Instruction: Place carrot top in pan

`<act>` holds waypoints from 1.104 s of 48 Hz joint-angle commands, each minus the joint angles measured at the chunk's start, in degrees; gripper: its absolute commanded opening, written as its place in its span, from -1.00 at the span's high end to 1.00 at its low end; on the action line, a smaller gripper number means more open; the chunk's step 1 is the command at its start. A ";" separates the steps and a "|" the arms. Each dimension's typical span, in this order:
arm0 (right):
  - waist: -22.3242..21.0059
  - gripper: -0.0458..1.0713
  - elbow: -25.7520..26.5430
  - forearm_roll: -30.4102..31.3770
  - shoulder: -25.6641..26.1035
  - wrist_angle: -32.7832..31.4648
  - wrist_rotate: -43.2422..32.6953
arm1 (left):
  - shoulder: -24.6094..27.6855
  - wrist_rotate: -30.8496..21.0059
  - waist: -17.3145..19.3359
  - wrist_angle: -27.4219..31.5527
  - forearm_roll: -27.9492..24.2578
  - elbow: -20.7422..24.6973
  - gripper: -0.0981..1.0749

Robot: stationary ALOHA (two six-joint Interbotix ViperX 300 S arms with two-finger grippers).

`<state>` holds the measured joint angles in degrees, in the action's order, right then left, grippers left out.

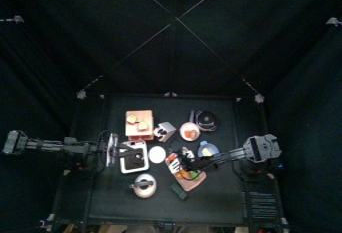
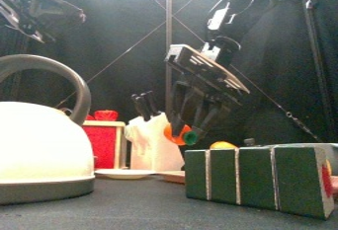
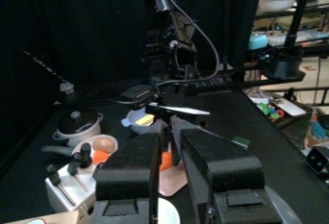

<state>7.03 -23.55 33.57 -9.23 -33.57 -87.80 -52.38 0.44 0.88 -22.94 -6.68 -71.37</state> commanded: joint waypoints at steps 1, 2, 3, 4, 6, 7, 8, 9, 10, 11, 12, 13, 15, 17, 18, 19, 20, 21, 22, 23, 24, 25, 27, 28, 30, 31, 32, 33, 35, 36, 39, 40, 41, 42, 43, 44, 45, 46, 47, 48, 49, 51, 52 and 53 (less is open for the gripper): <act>-0.18 -0.21 0.26 0.35 2.29 0.09 0.00 | 0.00 -0.09 0.00 -0.62 0.09 0.79 -0.19; -0.18 -0.21 0.18 0.35 2.37 0.09 0.00 | 0.00 -0.09 0.09 -0.62 0.00 0.79 -0.19; -0.26 -0.21 0.00 0.35 2.55 0.09 0.09 | -0.09 -0.09 0.00 -0.62 0.09 0.79 -0.19; -0.35 -0.21 -0.09 0.35 2.81 0.00 0.18 | 0.00 -0.09 0.00 -0.53 0.09 0.79 -0.19; -0.53 -0.21 -0.53 0.70 3.52 -0.35 0.18 | 0.00 -0.09 0.00 -0.53 0.09 0.79 -0.19; -0.70 -0.21 -0.79 1.05 3.87 -0.53 0.18 | 0.00 -0.09 0.00 -0.62 0.09 0.88 -0.19; -0.97 -0.21 -1.23 1.67 4.66 -0.97 0.09 | 0.00 -0.09 0.09 -0.53 0.09 0.79 -0.19; -1.32 -0.21 -1.58 1.93 5.10 -1.41 0.09 | 0.00 -0.09 0.09 -0.62 0.09 0.88 -0.19; -1.67 -0.21 -1.93 2.37 5.63 -1.76 0.09 | 0.00 0.00 0.09 -0.62 0.00 0.88 -0.19; -2.02 -0.21 -2.29 2.81 6.15 -2.11 0.09 | 0.00 0.00 0.00 -0.53 0.00 0.88 -0.19; -2.46 -0.21 -2.64 3.16 6.59 -2.46 0.09 | 0.00 0.00 0.09 -0.53 0.00 0.88 -0.19; -2.81 -0.21 -2.90 3.60 7.12 -2.81 0.09 | 0.00 0.00 0.09 -0.53 0.00 0.88 -0.19; -3.78 -0.21 -3.60 4.31 8.26 -3.34 0.18 | 0.00 0.00 0.09 -0.62 -0.09 0.79 -0.19; -4.92 -0.21 -4.48 5.27 9.49 -3.87 0.18 | 0.00 0.00 0.09 -0.53 -0.09 0.79 -0.19; -5.54 -0.21 -4.83 5.89 10.11 -4.13 0.18 | 0.00 0.00 0.09 -0.53 -0.09 0.88 -0.19; -6.59 -0.22 -5.54 6.77 11.25 -4.48 0.26 | 0.00 0.00 0.09 -0.53 -0.09 0.88 -0.19; -7.21 -0.22 -5.98 7.47 11.87 -4.75 0.26 | 0.00 0.00 0.09 -0.53 -0.09 0.88 -0.19; -8.00 -0.22 -6.50 8.26 12.48 -4.75 0.44 | 0.00 0.09 0.09 -0.53 -0.09 0.88 -0.19; -8.70 -0.22 -7.03 9.05 13.10 -4.75 0.70 | 0.00 0.00 0.09 -0.53 -0.09 0.88 -0.19; -9.49 -0.22 -7.56 9.93 13.62 -4.75 1.05 | 0.00 0.00 0.09 -0.53 -0.09 0.88 -0.19; -10.63 -0.22 -8.26 11.07 14.33 -4.75 1.67 | 0.00 0.00 0.09 -0.53 -0.09 0.88 -0.19; -10.99 -0.22 -8.44 11.51 14.41 -4.75 1.93 | 0.00 0.00 0.09 -0.53 -0.09 0.88 -0.19; -12.66 -0.22 -9.40 13.10 15.03 -4.66 3.16 | 0.00 0.00 0.09 -0.53 -0.09 0.88 -0.19; -13.27 -0.22 -9.67 13.54 15.12 -4.66 3.78 | 0.00 0.00 0.09 -0.53 -0.09 0.88 -0.19; -14.41 -0.22 -10.20 14.15 15.21 -4.66 5.27 | 0.00 0.00 0.09 -0.53 0.00 0.88 -0.19; -14.85 -0.22 -10.37 14.33 15.21 -4.66 6.06 | 0.00 0.00 0.09 -0.53 -0.09 0.88 -0.19; -15.38 -0.22 -10.55 14.33 15.21 -4.66 6.68 | 0.00 0.00 0.09 -0.53 -0.09 0.88 -0.19; -16.17 -0.22 -10.81 14.41 15.03 -4.57 7.73 | 0.00 0.00 0.09 -0.53 0.00 0.88 -0.19; -17.05 -0.22 -10.99 14.50 14.59 -4.48 9.32 | 0.00 0.00 0.18 -0.53 0.00 0.79 -0.19; -17.40 -0.22 -10.99 14.50 14.41 -4.31 10.11 | 0.00 0.00 0.18 -0.53 0.00 0.79 -0.19; -18.37 -0.23 -10.99 14.59 13.54 -3.52 12.22 | 0.00 0.00 0.26 -0.53 0.00 0.79 -0.19; -18.63 -0.23 -10.99 14.68 13.27 -3.25 12.83 | 0.00 0.00 0.18 -0.62 0.09 0.79 -0.19; -19.07 -0.23 -10.90 14.68 12.92 -2.72 13.54 | 0.00 0.00 0.26 -0.53 0.09 0.79 -0.19; -19.42 -0.23 -10.81 14.77 12.66 -2.37 14.15 | 0.00 0.00 0.18 -0.53 0.09 0.79 -0.19; -19.60 -0.23 -10.81 14.68 12.39 -2.02 14.59 | 0.00 0.00 0.26 -0.62 0.09 0.79 -0.19; -19.78 -0.23 -10.81 14.77 12.13 -1.58 15.03 | 0.00 0.00 0.18 -0.53 0.00 0.79 -0.19; -19.95 -0.24 -10.72 14.77 11.87 -1.23 15.38 | 0.00 0.00 0.18 -0.62 0.00 0.79 -0.19; -20.04 -0.24 -10.63 14.85 11.60 -1.05 15.64 | 0.00 0.00 0.26 -0.53 0.09 0.79 -0.19; -20.21 -0.24 -10.63 14.85 11.43 -0.97 15.91 | 0.00 0.00 0.26 -0.53 0.09 0.79 -0.19; -20.39 -0.24 -10.63 14.85 11.25 -0.97 16.00 | 0.00 0.00 0.26 -0.53 0.09 0.70 -0.19; -20.57 -0.25 -10.63 14.94 11.07 -0.97 16.08 | 0.00 0.00 0.18 -0.53 0.09 0.70 -0.19; -21.01 -0.26 -10.81 15.47 10.72 -0.97 16.00 | 0.00 0.00 0.26 -0.53 0.09 0.70 -0.19; -21.09 -0.26 -10.90 15.73 10.63 -1.05 16.08 | 0.00 0.00 0.18 -0.53 0.09 0.70 -0.19; -21.27 -0.27 -10.99 16.00 10.55 -1.05 16.00 | 0.00 0.00 0.26 -0.53 0.09 0.70 -0.19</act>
<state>-13.27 -35.24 48.60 0.70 -34.80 -71.81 -52.47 0.35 0.88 -23.03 -6.68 -71.37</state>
